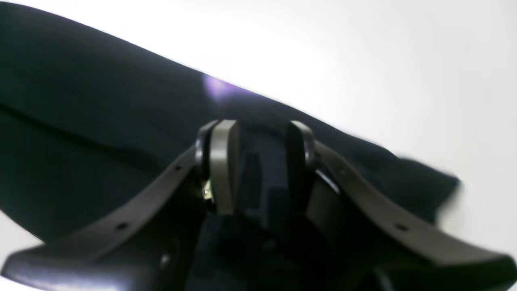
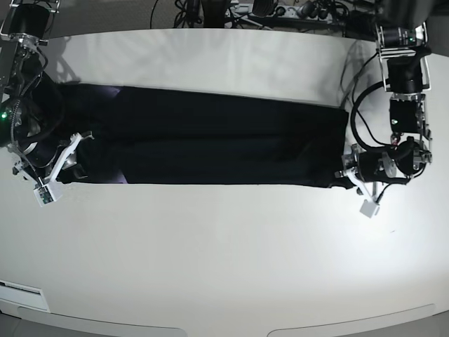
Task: Fold the T-shirt properly
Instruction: 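Grasp the folded edge of the strip with both grippers, then fold the strip lengthwise with both grippers and release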
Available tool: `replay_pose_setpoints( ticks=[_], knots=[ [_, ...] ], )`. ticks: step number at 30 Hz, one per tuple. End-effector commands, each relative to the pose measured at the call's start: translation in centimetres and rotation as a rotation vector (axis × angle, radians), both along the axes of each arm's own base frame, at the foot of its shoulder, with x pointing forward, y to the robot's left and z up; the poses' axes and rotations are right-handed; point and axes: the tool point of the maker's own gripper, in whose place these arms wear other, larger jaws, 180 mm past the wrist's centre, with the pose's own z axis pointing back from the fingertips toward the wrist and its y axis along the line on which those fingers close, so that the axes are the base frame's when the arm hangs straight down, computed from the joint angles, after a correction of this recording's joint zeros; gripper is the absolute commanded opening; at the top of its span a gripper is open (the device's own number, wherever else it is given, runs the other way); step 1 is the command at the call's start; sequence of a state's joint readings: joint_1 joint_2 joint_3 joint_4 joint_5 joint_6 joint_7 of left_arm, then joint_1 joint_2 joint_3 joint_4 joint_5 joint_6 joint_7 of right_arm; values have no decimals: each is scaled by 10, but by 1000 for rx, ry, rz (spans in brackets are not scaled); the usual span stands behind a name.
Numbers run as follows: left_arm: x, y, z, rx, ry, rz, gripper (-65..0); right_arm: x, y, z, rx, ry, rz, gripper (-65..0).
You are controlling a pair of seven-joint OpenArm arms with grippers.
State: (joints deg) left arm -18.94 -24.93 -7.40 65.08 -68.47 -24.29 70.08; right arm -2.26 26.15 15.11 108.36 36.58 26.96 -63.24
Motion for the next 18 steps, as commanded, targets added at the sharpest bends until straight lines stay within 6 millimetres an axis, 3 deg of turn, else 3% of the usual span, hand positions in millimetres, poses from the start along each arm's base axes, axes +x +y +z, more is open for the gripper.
replay_pose_setpoints(
  ticks=[1, 7, 11, 12, 18],
  knots=[
    [15, 5, 25, -23, -73, 10, -650, 7, 0, 14, 6, -49, 7, -419],
    [13, 10, 35, -37, -100, -11, -632, 8, 3, 14, 20, -55, 6, -419],
    [10, 12, 29, 10, -99, -38, -306, 8, 3, 14, 20, -55, 6, -418],
    [10, 14, 26, 26, -90, -36, -258, 8, 3, 14, 20, -54, 6, -418],
    [-4, 38, 1, 160, 21, -18, -247, -1, 3, 5, 13, -24, 12, -418]
  ],
)
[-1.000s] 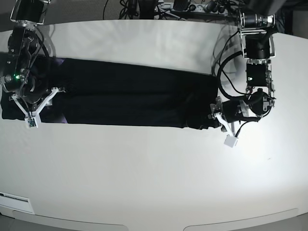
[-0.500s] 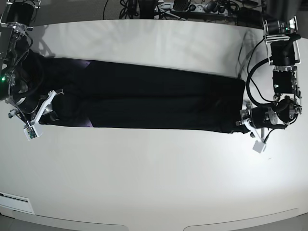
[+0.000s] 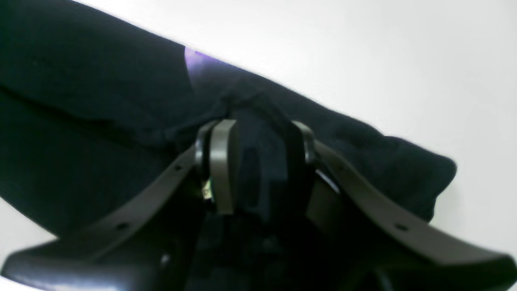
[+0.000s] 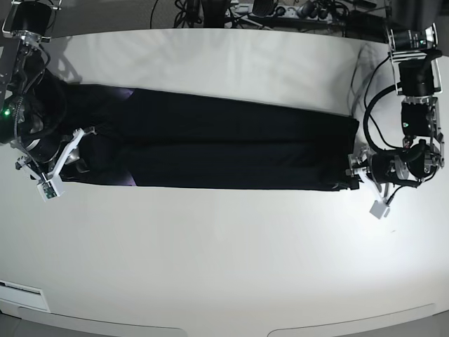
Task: Fold the T-shirt properly
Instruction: 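Fold the strip lengthwise with both grippers and release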
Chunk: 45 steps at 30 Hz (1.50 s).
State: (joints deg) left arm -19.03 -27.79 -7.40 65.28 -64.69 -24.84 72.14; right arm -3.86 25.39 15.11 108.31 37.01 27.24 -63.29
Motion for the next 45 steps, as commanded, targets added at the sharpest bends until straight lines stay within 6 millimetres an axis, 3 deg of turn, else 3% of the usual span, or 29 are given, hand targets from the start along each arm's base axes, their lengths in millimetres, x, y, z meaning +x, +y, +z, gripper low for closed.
replay_pose_setpoints(
  ticks=[1, 5, 8, 18, 28, 32, 36, 42, 45],
  knots=[
    [0, 17, 2, 59, 11, 23, -247, 7, -2, 13, -5, -48, 5, -418],
    [-23, 28, -26, 121, 96, 51, -247, 5, -3, 11, -6, -39, 5, -419],
    [-32, 37, -36, 149, 129, 79, -247, 5, -3, 11, -6, -40, 5, -418],
    [-30, 72, -25, 227, 114, 122, -247, 5, -2, 12, -3, -42, 6, -419],
    [21, 51, 50, 49, -107, 69, -247, 8, -1, 15, 7, -66, 8, -418],
    [30, 44, 72, 20, -134, 19, -247, 8, 0, 15, 4, -66, 15, -418],
    [27, 62, 79, 72, -126, 25, -247, 8, 0, 15, -2, -66, 20, -418],
    [28, 90, 113, 94, -195, 36, -247, 8, 0, 15, 3, -67, 21, -419],
    [21, 103, 113, 136, -169, 37, -247, 8, 0, 15, 3, -69, 21, -418]
  ],
)
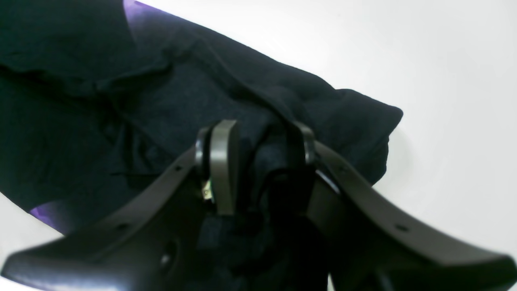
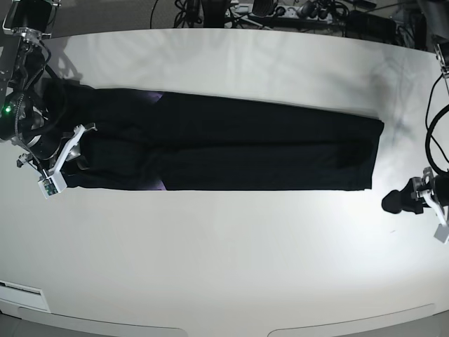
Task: Fold the T-shirt properly
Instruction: 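Fold the strip lengthwise with both grippers and release, then grasp the strip end with the left gripper and fold it toward the right gripper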
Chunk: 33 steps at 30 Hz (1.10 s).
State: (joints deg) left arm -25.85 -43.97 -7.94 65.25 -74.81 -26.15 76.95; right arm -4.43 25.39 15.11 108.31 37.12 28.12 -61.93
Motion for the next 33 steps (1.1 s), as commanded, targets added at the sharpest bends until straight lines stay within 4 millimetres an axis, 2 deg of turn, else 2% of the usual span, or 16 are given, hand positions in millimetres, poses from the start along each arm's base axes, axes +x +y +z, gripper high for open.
replay_pose_setpoints(
  ticks=[1, 3, 10, 16, 21, 26, 30, 31, 32, 33],
  knots=[
    [1, 12, 16, 24, -28, 9, -247, 9, -2, 15, -1, -57, 5, -419],
    [-7, 17, 9, 38, -1, 14, -247, 9, -2, 15, -2, -56, 5, -418],
    [-39, 30, -39, 102, 149, 61, -247, 9, -2, 15, -2, -56, 5, -419],
    [-66, 27, -77, 108, 252, 83, -247, 9, -2, 15, -1, -56, 4, -418],
    [-78, -6, -103, 19, 294, 59, -247, 9, -2, 16, 0, -57, 5, -418],
    [-76, -54, -103, -151, 262, -25, -247, 9, -2, 15, -1, -55, 4, -419],
    [-76, -80, -107, -221, 254, -61, -248, 9, -2, 15, -1, -57, 5, -419],
    [-76, -85, -107, -238, 251, -66, -260, 9, -2, 15, -1, -56, 5, -419],
    [-75, -89, -107, -249, 248, -67, -302, 9, -2, 15, -1, -56, 5, -419],
    [-75, -90, -107, -251, 247, -68, -378, 9, -2, 15, -1, -56, 5, -419]
  ],
)
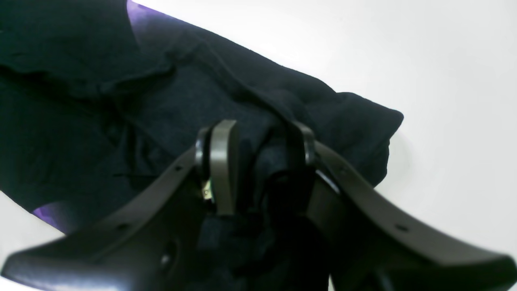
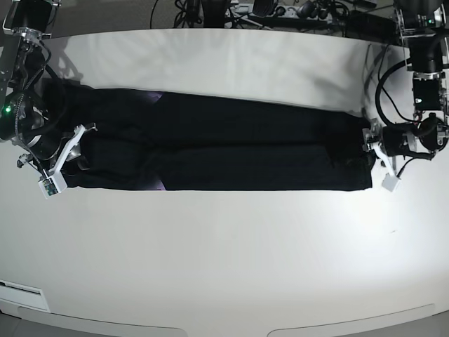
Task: Fold the T-shirt properly
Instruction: 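Grasp the strip end with the left gripper and fold it toward the right gripper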
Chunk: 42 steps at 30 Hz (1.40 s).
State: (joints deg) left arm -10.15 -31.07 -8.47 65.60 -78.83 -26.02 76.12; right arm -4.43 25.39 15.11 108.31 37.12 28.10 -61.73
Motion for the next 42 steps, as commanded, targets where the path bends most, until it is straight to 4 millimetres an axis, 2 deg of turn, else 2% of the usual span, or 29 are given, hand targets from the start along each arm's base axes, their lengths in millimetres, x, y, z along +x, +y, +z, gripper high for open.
replay_pose_setpoints(
  ticks=[1, 2, 3, 8, 9, 10, 11, 13, 15, 17, 21, 25, 27, 29, 32, 42],
  knots=[
    [-3, 5, -1, 40, 15, -25, -480, 8, -2, 15, -3, -54, 5, -419],
    [-2, 7, -2, 48, 11, -18, -589, 8, -2, 15, -2, -54, 6, -419],
    [0, 8, -2, 56, 5, -10, -650, 9, -2, 16, 0, -55, 6, -419],
    [4, 12, 0, 71, -9, 1, -650, 10, 16, 27, 92, -80, 56, -430],
    [7, 13, 2, 72, -16, 1, -650, 8, 22, 27, 127, -74, 77, -482],
    [8, 14, 4, 74, -20, 2, -650, 3, 28, 25, 146, -55, 100, -584],
    [10, 16, 6, 73, -26, 5, -650, -3, 33, 21, 157, -37, 125, -650],
    [12, 16, 14, 48, -47, 1, -650, -13, 38, 11, 155, -27, 156, -650],
    [13, 13, 25, 10, -73, -22, -650, -19, 35, -2, 128, -32, 134, -650],
    [17, 7, 37, -33, -107, -49, -650, -21, 26, -17, 95, -34, 93, -650],
    [27, 5, 49, -27, -151, -73, -650, -26, 1, -58, 52, 30, 10, -650],
    [32, 3, 54, -33, -166, -75, -650, -40, -20, -101, 47, 119, -44, -650],
    [34, -2, 55, -45, -173, -77, -650, -48, -24, -116, 63, 168, -67, -650],
    [40, -15, 58, -77, -186, -81, -650, -52, -25, -120, 64, 191, -71, -650],
    [44, -46, 62, -146, -209, -102, -650, -53, -24, -119, 61, 195, -67, -650],
    [42, -174, 83, -439, -314, -206, -650, -55, -15, -115, 99, 224, -44, -650]
  ],
)
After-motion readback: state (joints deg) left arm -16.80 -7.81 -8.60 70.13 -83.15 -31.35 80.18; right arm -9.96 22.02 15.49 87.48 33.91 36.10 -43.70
